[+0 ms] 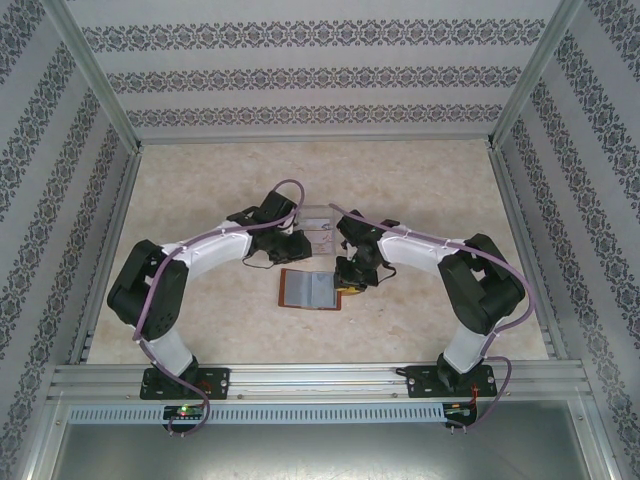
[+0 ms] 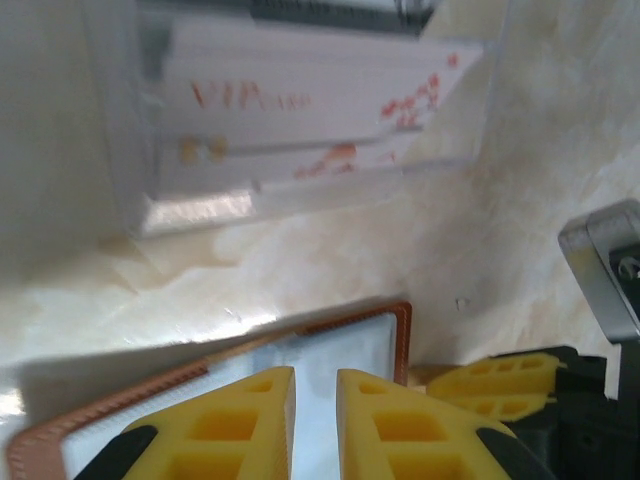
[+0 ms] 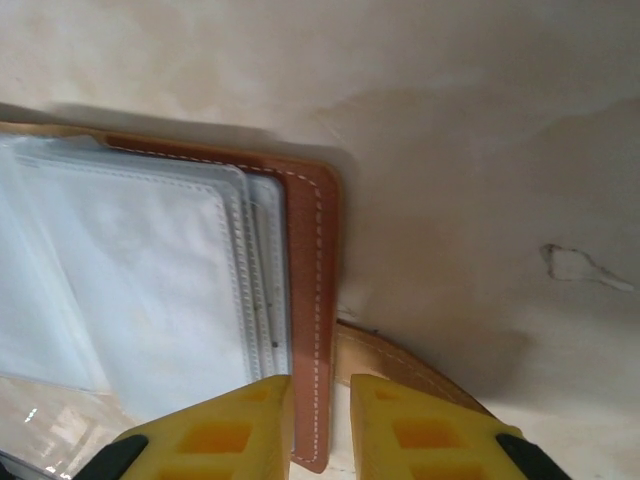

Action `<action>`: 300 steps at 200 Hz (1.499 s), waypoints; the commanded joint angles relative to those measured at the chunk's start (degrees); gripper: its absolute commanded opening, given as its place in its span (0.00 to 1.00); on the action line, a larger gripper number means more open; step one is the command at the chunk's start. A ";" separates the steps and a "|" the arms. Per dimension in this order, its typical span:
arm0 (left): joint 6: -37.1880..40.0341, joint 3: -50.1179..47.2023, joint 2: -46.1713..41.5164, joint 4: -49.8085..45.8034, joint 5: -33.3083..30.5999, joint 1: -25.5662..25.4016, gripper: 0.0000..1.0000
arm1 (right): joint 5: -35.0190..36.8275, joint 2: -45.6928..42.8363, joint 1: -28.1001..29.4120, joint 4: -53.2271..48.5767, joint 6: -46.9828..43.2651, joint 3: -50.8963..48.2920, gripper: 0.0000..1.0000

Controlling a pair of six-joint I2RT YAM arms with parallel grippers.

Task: Take the credit cards out of the card holder

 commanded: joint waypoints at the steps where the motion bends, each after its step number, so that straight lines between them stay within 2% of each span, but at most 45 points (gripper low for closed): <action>1: -4.09 -1.41 -1.81 5.24 2.96 -2.03 0.18 | 1.81 1.21 0.48 -0.46 0.04 -0.80 0.24; 31: -5.38 -1.49 0.17 4.96 4.35 -4.29 0.17 | 4.74 2.34 0.47 -1.38 -0.83 -0.88 0.22; 84: -6.60 1.47 4.07 0.19 6.77 -7.30 0.15 | 4.46 3.76 0.31 -0.33 -1.38 -1.70 0.20; 152: -9.15 2.69 8.78 2.50 12.92 -8.81 0.18 | 3.75 4.12 0.16 -0.01 -1.65 -1.70 0.20; 253: -4.06 9.10 13.99 -10.13 8.07 -10.86 0.26 | 3.45 4.27 0.15 -0.19 -1.55 -1.53 0.20; 300: -3.53 9.48 14.53 -12.61 5.80 -11.05 0.24 | 3.44 4.34 0.15 -0.24 -1.74 -1.51 0.20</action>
